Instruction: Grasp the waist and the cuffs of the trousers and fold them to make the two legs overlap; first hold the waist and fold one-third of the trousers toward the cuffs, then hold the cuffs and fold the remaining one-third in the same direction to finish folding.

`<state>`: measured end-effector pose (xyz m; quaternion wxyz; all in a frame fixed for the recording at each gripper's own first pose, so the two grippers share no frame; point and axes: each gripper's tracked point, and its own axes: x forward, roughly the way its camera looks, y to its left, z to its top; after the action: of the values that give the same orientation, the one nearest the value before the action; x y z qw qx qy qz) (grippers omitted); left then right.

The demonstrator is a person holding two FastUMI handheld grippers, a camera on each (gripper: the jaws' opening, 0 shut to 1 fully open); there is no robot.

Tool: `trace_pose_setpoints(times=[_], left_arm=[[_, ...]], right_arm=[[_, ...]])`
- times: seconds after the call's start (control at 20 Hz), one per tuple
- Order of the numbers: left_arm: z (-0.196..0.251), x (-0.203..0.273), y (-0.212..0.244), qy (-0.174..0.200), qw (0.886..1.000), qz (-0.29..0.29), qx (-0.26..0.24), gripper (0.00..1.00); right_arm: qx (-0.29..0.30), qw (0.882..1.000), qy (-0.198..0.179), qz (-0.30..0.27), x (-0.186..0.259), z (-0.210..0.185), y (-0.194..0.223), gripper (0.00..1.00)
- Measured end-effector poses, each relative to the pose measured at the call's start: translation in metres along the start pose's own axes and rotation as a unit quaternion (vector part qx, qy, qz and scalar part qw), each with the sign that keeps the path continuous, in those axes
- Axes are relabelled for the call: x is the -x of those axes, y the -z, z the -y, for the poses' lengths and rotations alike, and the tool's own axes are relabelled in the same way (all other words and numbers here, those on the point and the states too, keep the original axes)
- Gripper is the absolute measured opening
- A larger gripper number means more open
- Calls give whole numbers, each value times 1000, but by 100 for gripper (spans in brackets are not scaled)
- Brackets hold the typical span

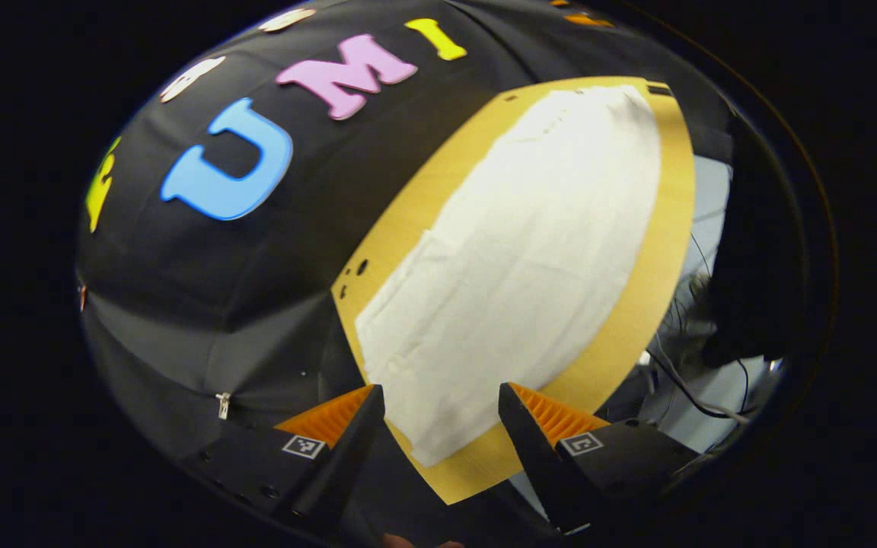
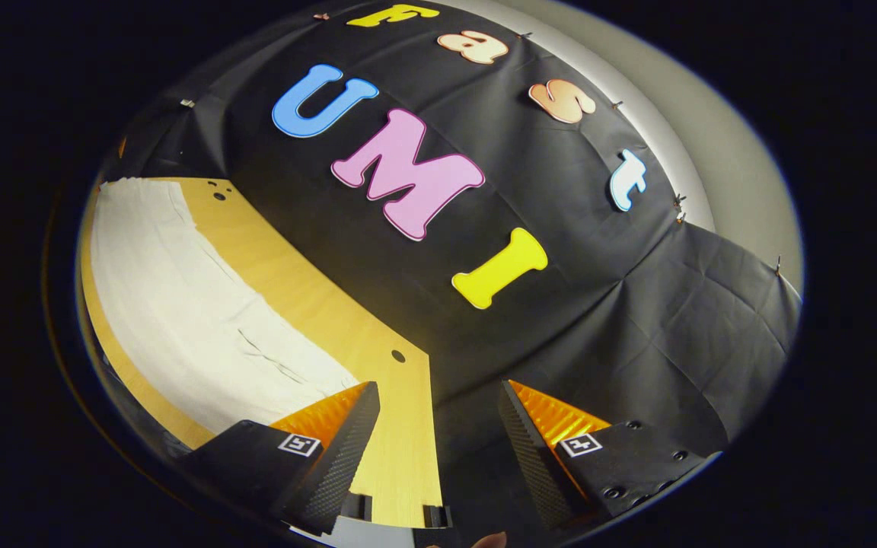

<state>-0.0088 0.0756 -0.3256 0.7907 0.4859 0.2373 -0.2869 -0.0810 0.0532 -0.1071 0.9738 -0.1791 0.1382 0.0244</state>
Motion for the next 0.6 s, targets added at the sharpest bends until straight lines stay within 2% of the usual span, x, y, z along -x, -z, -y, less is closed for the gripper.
trace_pose_setpoints(times=[0.2, 0.4, 0.6], left_arm=[[20, -31, 41, 43, 995, -52, -68, 95], [18, -49, 56, 40, 987, -83, -133, 95], [9, -72, 50, 38, 979, -80, -185, 93]], right_arm=[[-2, 1000, 5, -26, 4, 1, 18, 98], [-24, 999, 10, -45, 6, -2, 28, 98], [-25, 998, 16, -55, 6, -4, 31, 98]])
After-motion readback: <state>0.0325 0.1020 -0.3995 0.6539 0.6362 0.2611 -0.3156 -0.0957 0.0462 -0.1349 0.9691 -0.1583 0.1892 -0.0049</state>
